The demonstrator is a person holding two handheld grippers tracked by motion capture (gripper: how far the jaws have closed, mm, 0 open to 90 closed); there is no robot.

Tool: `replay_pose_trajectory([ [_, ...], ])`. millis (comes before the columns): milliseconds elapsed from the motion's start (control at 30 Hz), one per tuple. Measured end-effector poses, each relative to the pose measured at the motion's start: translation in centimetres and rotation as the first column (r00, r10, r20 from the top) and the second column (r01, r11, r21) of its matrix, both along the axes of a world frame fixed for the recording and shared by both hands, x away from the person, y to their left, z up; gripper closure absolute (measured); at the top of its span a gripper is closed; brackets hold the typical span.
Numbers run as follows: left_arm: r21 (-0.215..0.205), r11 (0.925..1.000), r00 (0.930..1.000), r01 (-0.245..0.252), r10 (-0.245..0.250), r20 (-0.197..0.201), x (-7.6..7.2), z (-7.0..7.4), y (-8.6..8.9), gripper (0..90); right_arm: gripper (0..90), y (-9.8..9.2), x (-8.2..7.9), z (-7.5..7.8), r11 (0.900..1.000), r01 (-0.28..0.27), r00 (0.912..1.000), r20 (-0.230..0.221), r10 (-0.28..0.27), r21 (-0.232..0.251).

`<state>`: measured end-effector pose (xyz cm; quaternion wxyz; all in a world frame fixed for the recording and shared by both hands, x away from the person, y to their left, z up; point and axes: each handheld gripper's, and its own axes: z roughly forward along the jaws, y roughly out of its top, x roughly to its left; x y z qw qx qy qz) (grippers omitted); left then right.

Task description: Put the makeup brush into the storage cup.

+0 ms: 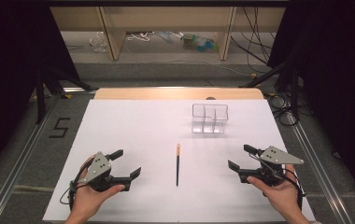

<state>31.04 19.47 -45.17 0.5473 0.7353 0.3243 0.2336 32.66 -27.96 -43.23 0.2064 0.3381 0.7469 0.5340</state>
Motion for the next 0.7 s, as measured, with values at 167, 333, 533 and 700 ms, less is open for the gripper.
replay_pose_trajectory([
  [167,0.000,1.0000,1.0000,0.004,-0.004,-0.007,0.4,0.1,-0.7,11.8,16.5,-0.1,0.1,0.0,1.000,0.012,0.9997,0.019,-0.012,-0.020],
  [333,0.008,0.9999,0.9997,0.010,-0.010,-0.021,1.0,0.4,-1.5,13.9,16.5,-0.1,0.1,0.0,1.000,0.017,0.9997,0.019,-0.016,-0.024],
  [533,0.027,0.9992,0.9991,0.028,-0.027,-0.031,1.9,0.6,-2.8,14.6,16.5,0.0,0.1,-0.1,1.000,0.009,0.9999,0.010,-0.009,-0.006],
  [700,0.043,0.9982,0.9983,0.042,-0.040,-0.042,2.6,0.6,-3.8,14.8,16.5,0.0,0.1,-0.1,1.000,0.005,1.0000,0.002,-0.005,-0.006],
])
